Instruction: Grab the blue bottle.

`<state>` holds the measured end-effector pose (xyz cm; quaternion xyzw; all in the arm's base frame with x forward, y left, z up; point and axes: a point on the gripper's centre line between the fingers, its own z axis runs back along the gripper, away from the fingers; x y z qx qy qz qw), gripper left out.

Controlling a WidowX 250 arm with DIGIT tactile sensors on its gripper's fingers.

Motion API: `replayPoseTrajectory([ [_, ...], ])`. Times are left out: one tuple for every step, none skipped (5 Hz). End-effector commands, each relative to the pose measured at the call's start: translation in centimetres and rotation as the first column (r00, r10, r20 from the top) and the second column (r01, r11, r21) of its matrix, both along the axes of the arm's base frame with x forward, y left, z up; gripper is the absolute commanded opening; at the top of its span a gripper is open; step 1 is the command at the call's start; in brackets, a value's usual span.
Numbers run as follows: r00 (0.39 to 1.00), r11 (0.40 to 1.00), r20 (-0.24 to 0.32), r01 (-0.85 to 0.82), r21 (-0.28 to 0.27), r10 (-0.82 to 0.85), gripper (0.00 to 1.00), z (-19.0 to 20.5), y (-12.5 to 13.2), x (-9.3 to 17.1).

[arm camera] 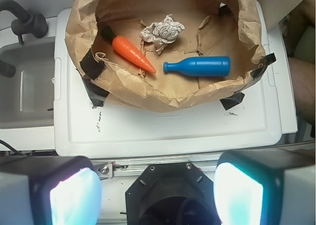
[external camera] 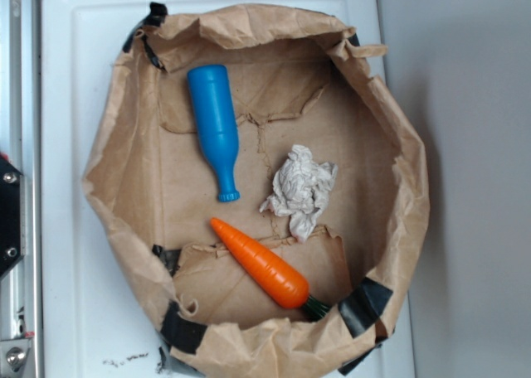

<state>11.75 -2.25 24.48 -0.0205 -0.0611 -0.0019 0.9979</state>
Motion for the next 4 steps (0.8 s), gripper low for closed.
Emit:
replayPoseTrajectory([
  [1.000,1.000,0.000,0.000,0.000,0.000,1.00,0.0,0.0,0.0],
  [0.997,0.997,-0.006,-0.071,0.015,0.071,1.00,-1.0,0.2,2.8],
  [0.999,0.998,-0.015,-0.052,0.032,0.052,1.00,-2.3,-0.1,4.2],
  [0.995,0.994,-0.008,-0.101,0.045,0.102,1.00,-3.0,0.6,5.9],
])
